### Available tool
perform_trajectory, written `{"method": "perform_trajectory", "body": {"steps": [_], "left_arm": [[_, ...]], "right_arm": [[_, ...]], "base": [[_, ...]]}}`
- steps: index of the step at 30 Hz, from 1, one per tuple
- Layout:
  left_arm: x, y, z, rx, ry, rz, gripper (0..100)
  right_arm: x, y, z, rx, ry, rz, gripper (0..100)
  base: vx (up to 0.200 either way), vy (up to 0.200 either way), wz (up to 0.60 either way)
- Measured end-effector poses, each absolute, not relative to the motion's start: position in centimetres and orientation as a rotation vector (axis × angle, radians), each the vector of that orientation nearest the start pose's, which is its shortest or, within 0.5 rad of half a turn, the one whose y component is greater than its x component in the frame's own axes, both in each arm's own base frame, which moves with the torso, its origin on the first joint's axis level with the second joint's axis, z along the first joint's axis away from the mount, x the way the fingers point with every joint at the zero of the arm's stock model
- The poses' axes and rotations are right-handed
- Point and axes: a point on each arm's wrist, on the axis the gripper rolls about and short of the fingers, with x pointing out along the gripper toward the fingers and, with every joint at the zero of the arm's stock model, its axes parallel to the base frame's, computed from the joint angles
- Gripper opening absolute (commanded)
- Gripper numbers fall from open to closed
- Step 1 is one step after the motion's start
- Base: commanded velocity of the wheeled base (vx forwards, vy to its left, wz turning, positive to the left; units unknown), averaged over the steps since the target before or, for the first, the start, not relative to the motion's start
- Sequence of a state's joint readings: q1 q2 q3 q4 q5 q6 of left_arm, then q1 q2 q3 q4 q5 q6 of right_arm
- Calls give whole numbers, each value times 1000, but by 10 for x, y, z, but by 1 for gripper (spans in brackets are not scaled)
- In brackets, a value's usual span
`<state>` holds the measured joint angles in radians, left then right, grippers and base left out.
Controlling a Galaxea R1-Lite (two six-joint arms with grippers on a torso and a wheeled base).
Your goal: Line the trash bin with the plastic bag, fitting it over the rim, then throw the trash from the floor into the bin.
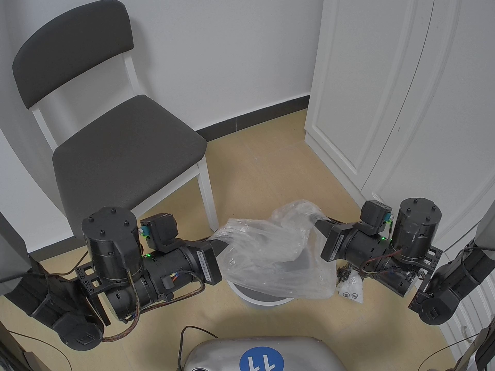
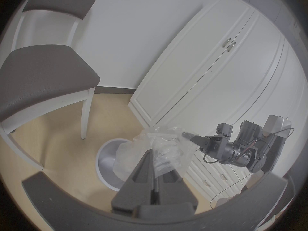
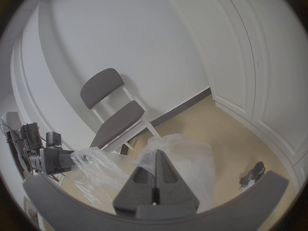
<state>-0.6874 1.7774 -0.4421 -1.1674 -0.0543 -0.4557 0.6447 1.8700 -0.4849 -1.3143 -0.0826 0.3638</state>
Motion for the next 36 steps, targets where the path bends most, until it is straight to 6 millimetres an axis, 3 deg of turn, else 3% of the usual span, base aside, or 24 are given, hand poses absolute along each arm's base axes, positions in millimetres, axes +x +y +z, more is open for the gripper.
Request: {"method": "perform_trajectory", "body": {"steps": [19,36], "left_arm": [[233,-179,98,-359,399,-632,0],[267,-191,63,-418,380,-579,0]], "right_arm": [[276,178,72,327,214,490,0],[312,166,34,383,268,428,0]], "base": [[0,0,0],[0,0,0]]}}
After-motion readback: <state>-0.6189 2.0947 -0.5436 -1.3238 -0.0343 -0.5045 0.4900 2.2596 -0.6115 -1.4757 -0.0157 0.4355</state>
